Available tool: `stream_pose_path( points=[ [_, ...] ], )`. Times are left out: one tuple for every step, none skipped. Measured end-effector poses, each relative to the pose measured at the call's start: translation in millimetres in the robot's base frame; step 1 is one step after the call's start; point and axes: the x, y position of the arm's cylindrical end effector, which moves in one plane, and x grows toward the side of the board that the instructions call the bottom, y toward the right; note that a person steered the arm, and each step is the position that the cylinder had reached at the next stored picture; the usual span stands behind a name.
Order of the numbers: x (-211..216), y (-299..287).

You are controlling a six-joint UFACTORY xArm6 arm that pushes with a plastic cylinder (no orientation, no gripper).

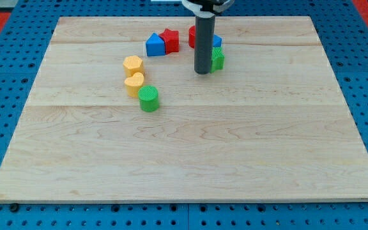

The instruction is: Push the green circle into the yellow heart

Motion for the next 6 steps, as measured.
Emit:
stream_pose_path(
  points=[
    [36,0],
    [88,-15],
    [119,-54],
    [109,-68],
    [81,-68],
    [75,-98]
  ],
)
